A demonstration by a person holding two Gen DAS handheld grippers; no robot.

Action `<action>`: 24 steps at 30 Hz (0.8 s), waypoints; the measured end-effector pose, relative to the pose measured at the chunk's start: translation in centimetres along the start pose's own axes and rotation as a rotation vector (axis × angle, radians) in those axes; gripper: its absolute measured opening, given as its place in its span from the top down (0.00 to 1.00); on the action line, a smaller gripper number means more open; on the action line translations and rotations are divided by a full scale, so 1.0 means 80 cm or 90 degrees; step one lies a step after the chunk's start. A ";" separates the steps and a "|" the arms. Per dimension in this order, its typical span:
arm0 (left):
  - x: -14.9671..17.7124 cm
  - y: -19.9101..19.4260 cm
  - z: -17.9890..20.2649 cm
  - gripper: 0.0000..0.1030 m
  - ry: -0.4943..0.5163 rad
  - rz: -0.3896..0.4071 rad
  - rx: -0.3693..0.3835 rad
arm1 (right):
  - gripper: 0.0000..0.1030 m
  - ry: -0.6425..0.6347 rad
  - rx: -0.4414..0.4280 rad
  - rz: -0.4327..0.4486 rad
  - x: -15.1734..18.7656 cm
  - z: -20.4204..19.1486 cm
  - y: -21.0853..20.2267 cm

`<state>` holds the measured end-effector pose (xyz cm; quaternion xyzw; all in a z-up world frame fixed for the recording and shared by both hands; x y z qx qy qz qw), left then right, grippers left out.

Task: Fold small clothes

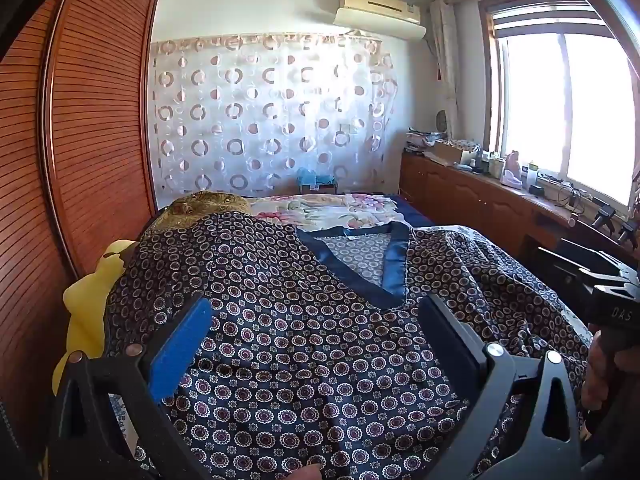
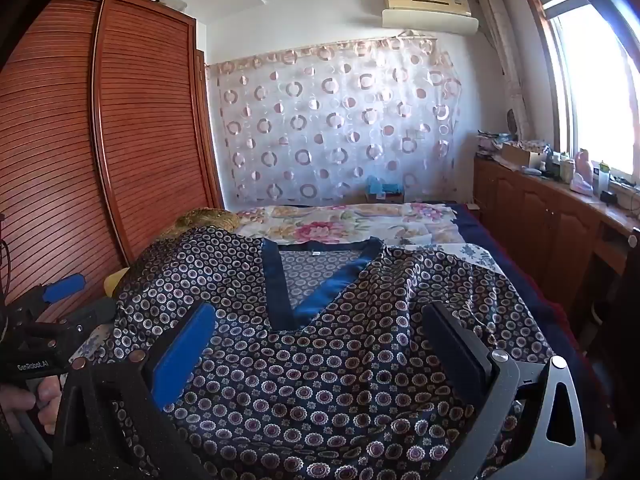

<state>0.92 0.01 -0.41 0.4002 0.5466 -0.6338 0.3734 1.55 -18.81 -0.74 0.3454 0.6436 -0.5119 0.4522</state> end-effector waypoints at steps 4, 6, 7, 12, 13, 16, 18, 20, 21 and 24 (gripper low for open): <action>0.000 0.000 0.000 0.00 0.000 0.001 0.002 | 0.00 0.006 -0.003 0.007 0.000 0.001 -0.002; -0.001 0.000 -0.001 0.00 0.001 0.001 0.002 | 0.00 0.005 -0.003 0.004 0.000 0.001 -0.001; 0.000 0.000 0.000 0.00 0.002 0.002 0.001 | 0.00 0.005 -0.003 0.004 0.000 0.001 -0.001; -0.003 -0.006 0.000 0.00 0.003 0.006 0.000 | 0.00 0.005 -0.002 0.004 0.000 0.003 -0.001; -0.004 -0.006 0.000 0.00 0.003 0.006 0.000 | 0.00 0.005 -0.002 0.004 0.000 0.004 -0.001; -0.011 -0.007 0.001 0.00 0.004 0.004 -0.003 | 0.00 0.004 -0.003 0.005 -0.002 0.005 -0.002; -0.009 -0.010 0.001 0.00 0.004 0.009 -0.004 | 0.00 0.004 -0.002 0.006 -0.001 -0.001 -0.001; -0.009 -0.010 0.002 0.00 0.005 0.010 -0.005 | 0.00 0.003 -0.002 0.005 0.001 -0.003 -0.003; -0.009 -0.010 0.002 0.00 0.005 0.010 -0.005 | 0.00 0.003 -0.002 0.005 0.001 -0.002 -0.004; -0.009 -0.010 0.002 0.00 0.005 0.011 -0.005 | 0.00 0.003 -0.002 0.006 0.001 -0.007 -0.005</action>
Point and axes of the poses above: each gripper's, at about its wrist camera, not at the fingertips, and y roughly the way its jaws point, z to its right, x to its underside, the point moved 1 cm from there along y, roughly the way its jaws point, and after that the axes turned 7 degrees about x, right-handed, at the moved point
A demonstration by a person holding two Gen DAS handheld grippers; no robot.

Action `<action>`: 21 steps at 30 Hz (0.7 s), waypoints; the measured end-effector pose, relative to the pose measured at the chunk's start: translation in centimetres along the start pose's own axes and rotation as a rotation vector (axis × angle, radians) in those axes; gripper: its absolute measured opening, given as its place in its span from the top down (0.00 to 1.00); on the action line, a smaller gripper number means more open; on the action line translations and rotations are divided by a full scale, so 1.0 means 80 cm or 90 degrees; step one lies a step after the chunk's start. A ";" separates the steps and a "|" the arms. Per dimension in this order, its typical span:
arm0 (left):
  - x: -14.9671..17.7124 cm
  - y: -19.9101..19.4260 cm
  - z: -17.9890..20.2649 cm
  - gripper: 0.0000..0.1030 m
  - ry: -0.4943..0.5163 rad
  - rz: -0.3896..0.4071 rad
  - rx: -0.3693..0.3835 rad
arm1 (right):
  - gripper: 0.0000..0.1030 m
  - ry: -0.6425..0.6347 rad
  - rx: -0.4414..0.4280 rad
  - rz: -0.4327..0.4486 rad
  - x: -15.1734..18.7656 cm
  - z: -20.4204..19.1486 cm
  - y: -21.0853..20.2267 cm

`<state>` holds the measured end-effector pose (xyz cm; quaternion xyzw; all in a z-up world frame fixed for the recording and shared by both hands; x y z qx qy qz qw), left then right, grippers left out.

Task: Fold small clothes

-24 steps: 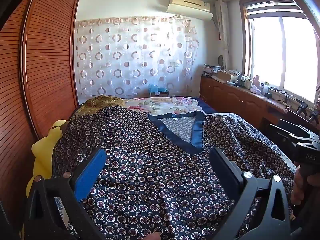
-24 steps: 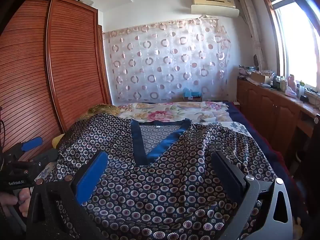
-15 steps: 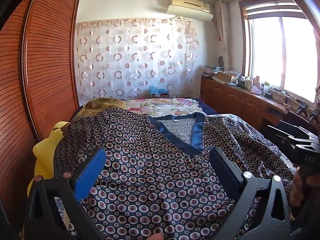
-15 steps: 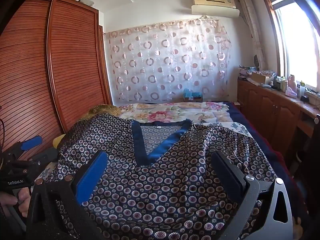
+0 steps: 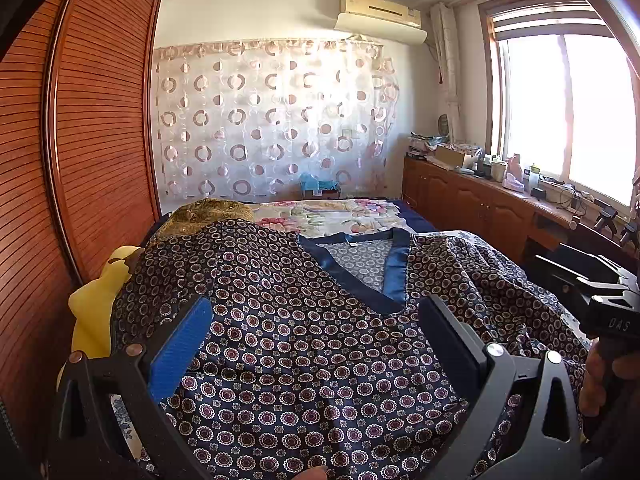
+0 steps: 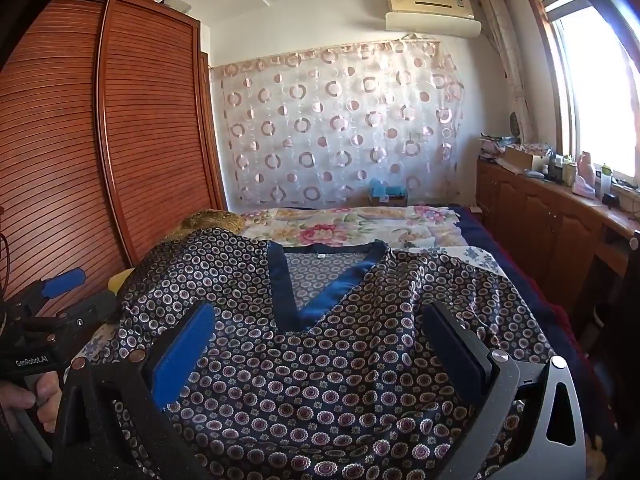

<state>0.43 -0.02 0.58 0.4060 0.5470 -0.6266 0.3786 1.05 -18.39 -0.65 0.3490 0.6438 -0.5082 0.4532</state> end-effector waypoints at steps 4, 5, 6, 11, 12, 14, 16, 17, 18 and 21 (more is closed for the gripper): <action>-0.001 0.000 0.000 0.00 0.000 0.001 -0.001 | 0.00 -0.001 -0.002 0.002 -0.004 0.001 -0.003; -0.001 0.000 -0.001 0.00 0.000 0.001 0.000 | 0.00 -0.002 -0.001 0.002 -0.005 0.001 -0.003; -0.001 -0.001 -0.001 0.00 -0.001 0.002 0.001 | 0.00 -0.002 -0.002 0.002 -0.004 0.002 -0.001; -0.001 0.000 0.001 0.00 0.000 0.001 -0.001 | 0.00 -0.002 -0.002 0.003 -0.003 0.002 -0.002; -0.001 0.000 0.000 0.00 -0.001 0.002 -0.001 | 0.00 -0.002 -0.002 0.004 -0.003 0.002 -0.001; 0.000 -0.001 0.001 0.00 -0.001 0.003 0.000 | 0.00 -0.003 -0.001 0.004 -0.003 0.002 -0.001; 0.000 0.000 0.000 0.00 -0.001 0.003 0.000 | 0.00 -0.003 -0.002 0.004 -0.003 0.003 -0.001; 0.000 0.000 0.000 0.00 -0.001 0.003 0.000 | 0.00 -0.003 -0.001 0.004 -0.003 0.003 -0.001; 0.000 0.000 0.000 0.00 -0.001 0.003 0.000 | 0.00 -0.003 -0.002 0.004 -0.002 0.003 -0.001; -0.001 -0.001 0.000 0.00 -0.002 0.004 -0.003 | 0.00 -0.003 -0.002 0.004 -0.002 0.003 -0.001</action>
Point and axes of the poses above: each gripper's, at about its wrist camera, not at the fingertips, and y roughly the way its jaws point, z to its right, x to its underside, the point moved 1 cm from there along y, roughly the way its jaws point, and after that the axes turned 7 degrees about x, right-handed, at the moved point
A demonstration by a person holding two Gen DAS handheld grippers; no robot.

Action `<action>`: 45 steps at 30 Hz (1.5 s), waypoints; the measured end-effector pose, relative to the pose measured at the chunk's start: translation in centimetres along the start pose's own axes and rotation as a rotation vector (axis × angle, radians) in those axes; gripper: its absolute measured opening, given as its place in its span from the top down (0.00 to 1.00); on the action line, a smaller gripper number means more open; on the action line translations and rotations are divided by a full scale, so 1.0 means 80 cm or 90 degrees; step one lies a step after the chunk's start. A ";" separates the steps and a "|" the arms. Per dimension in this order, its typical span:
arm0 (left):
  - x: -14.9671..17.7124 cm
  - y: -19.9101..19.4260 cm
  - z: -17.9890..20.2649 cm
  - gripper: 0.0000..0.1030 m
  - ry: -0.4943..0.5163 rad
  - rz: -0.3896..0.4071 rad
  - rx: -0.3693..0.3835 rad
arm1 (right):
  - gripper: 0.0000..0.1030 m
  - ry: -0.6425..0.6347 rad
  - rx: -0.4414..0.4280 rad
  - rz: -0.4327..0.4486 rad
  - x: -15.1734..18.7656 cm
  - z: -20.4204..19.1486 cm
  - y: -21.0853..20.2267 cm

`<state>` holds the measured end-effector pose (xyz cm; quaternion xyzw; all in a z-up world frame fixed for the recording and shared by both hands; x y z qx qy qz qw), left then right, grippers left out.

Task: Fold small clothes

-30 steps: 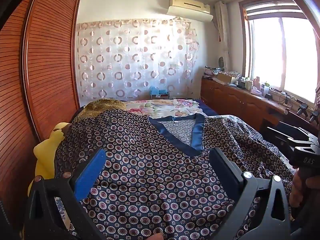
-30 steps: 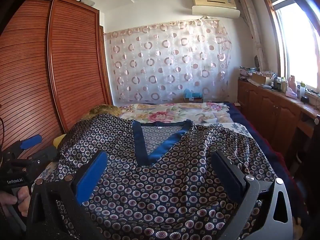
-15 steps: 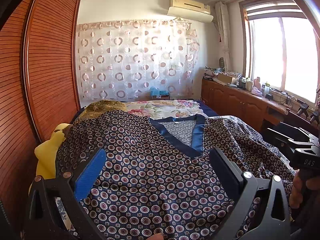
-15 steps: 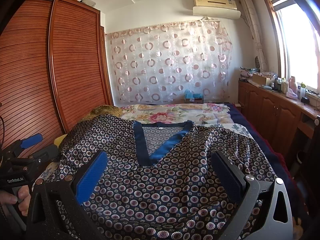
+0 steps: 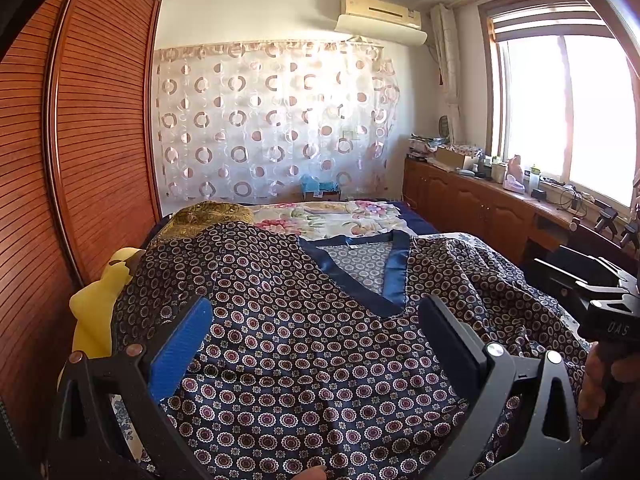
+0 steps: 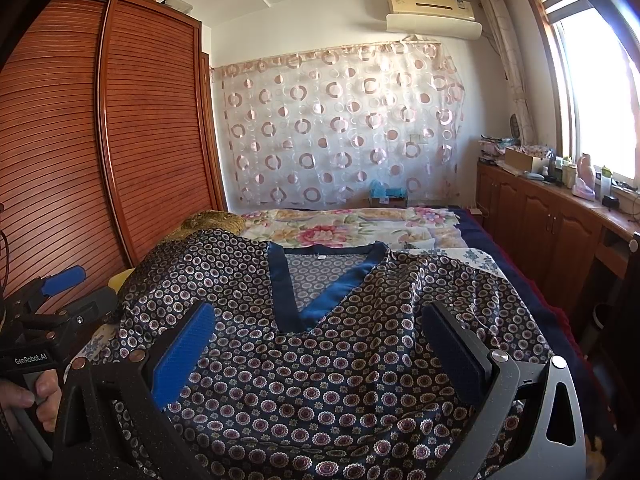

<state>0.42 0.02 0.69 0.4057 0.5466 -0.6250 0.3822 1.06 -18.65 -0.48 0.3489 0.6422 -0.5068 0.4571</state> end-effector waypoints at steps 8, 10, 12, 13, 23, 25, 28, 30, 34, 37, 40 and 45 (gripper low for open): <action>-0.001 0.001 -0.001 0.00 -0.002 0.000 -0.005 | 0.00 -0.001 0.000 0.001 0.000 0.000 0.000; -0.001 0.001 -0.002 0.00 -0.001 -0.001 -0.005 | 0.00 -0.001 0.000 0.001 0.000 0.000 0.000; -0.001 0.001 -0.002 0.00 -0.001 -0.001 -0.005 | 0.00 -0.001 0.000 0.000 0.000 0.000 0.000; -0.001 0.001 -0.002 0.00 -0.001 -0.001 -0.004 | 0.00 -0.001 0.000 0.000 -0.001 0.000 0.000; 0.000 0.001 -0.002 0.00 0.000 0.001 -0.005 | 0.00 -0.001 0.000 0.002 0.000 0.000 0.000; 0.000 0.001 -0.002 0.00 0.000 0.001 -0.004 | 0.00 -0.001 0.000 0.001 -0.001 0.000 0.000; 0.001 0.001 -0.002 0.00 0.001 0.002 -0.004 | 0.00 -0.001 0.000 0.002 -0.001 0.000 0.000; 0.001 0.001 -0.001 0.00 0.001 0.002 -0.004 | 0.00 -0.001 0.000 0.002 -0.001 0.000 0.000; 0.001 0.001 -0.001 0.00 0.001 0.001 -0.004 | 0.00 -0.002 -0.001 0.003 -0.001 -0.001 0.000; 0.001 0.001 -0.001 0.00 0.001 0.002 -0.004 | 0.00 -0.002 -0.001 0.003 -0.001 -0.001 0.000; 0.000 0.000 0.001 0.00 -0.002 0.002 -0.002 | 0.00 -0.003 -0.001 0.004 -0.001 -0.001 0.001; 0.001 0.001 0.001 0.00 -0.003 0.001 -0.003 | 0.00 -0.002 -0.001 0.004 0.000 -0.001 0.002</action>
Point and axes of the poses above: each gripper's, at about its wrist camera, not at the fingertips, and y roughly the way its jaws point, z to its right, x to its underside, the point moved 1 cm from there along y, roughly the way its jaws point, and after that the axes turned 7 degrees about x, right-handed, at the moved point
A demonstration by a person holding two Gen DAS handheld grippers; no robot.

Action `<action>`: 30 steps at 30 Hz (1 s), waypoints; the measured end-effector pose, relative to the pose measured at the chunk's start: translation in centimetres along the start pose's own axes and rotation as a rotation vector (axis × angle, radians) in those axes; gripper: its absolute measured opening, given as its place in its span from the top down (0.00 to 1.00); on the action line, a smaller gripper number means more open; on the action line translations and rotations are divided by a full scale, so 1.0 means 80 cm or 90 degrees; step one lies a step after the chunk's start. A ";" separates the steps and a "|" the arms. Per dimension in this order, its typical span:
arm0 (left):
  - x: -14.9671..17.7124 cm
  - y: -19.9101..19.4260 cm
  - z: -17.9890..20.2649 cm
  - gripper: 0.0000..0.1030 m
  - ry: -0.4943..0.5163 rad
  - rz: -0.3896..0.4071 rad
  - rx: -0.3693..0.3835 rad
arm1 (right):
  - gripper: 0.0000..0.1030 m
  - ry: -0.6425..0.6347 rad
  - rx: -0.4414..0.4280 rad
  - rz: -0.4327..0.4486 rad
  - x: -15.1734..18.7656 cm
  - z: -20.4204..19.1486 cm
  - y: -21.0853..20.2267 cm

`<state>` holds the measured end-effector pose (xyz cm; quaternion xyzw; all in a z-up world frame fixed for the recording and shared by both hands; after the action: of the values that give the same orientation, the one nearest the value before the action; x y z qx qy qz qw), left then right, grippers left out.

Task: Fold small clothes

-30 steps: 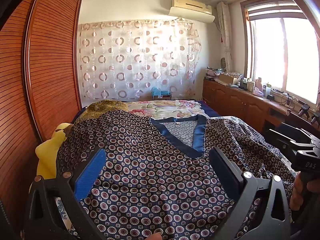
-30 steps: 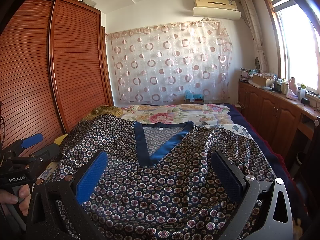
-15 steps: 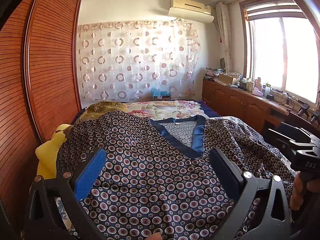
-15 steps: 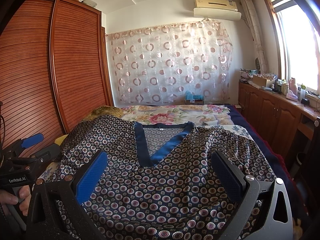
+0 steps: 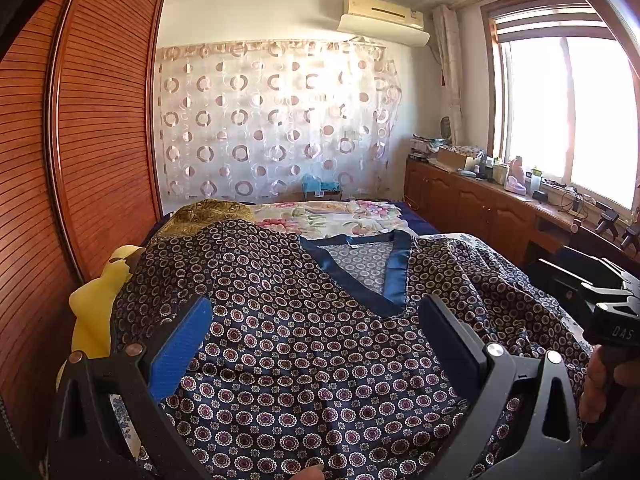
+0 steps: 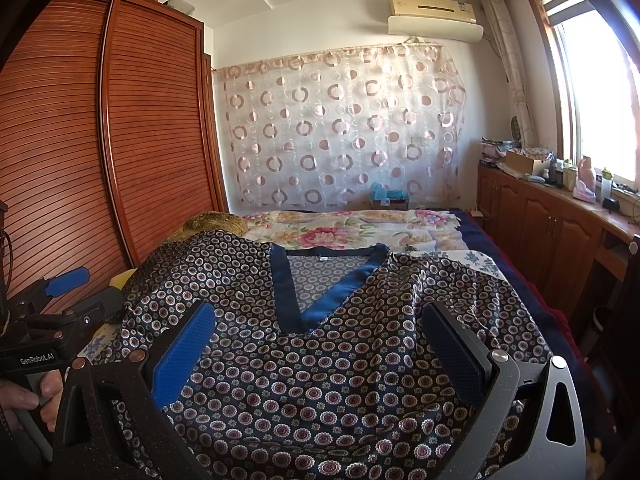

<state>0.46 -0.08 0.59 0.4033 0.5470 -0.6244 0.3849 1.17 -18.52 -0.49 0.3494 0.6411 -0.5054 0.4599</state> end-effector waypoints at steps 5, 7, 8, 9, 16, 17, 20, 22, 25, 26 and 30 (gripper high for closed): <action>0.000 0.001 -0.001 0.00 -0.001 -0.001 0.001 | 0.00 0.001 -0.001 -0.001 0.001 0.000 0.000; 0.001 0.003 -0.004 0.00 -0.005 -0.002 0.002 | 0.00 0.001 -0.003 -0.001 0.001 0.001 0.003; 0.001 0.005 -0.004 0.00 -0.008 -0.002 0.002 | 0.00 0.001 -0.004 -0.001 0.002 0.001 0.004; 0.001 0.008 -0.005 0.00 -0.011 -0.001 0.005 | 0.00 0.003 -0.004 -0.001 0.001 0.002 0.007; 0.012 0.042 -0.022 0.00 -0.041 -0.008 -0.014 | 0.00 0.011 0.000 -0.025 0.004 0.010 0.033; 0.014 0.047 -0.024 0.00 -0.041 -0.011 -0.018 | 0.00 0.010 -0.001 -0.031 0.005 0.011 0.040; 0.017 0.063 -0.033 0.00 -0.037 -0.026 -0.038 | 0.00 0.001 0.003 -0.043 0.003 0.006 0.052; 0.020 0.071 -0.039 0.00 -0.026 -0.030 -0.050 | 0.00 -0.006 -0.003 -0.048 0.001 0.001 0.062; 0.023 0.077 -0.051 0.00 -0.019 -0.043 -0.052 | 0.00 -0.019 -0.011 -0.050 -0.004 -0.011 0.073; 0.023 0.078 -0.057 0.00 -0.020 -0.048 -0.050 | 0.00 -0.024 -0.012 -0.050 -0.006 -0.013 0.079; 0.027 0.078 -0.082 0.00 -0.007 -0.068 -0.031 | 0.00 -0.053 -0.022 -0.049 -0.014 -0.035 0.101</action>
<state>5.94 5.71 -4.24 0.3607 0.5803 -0.6329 0.3641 8.26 -13.84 -1.90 0.2948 0.6431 -0.5256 0.4726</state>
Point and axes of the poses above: each gripper's, at about its wrist camera, not at the fingertips, and y roughly the way its jaws point, z to its right, x to its underside, the point moved 1 cm from there along y, roughly the way its jaws point, and after that the axes turned 7 degrees about x, right-handed, at the moved point
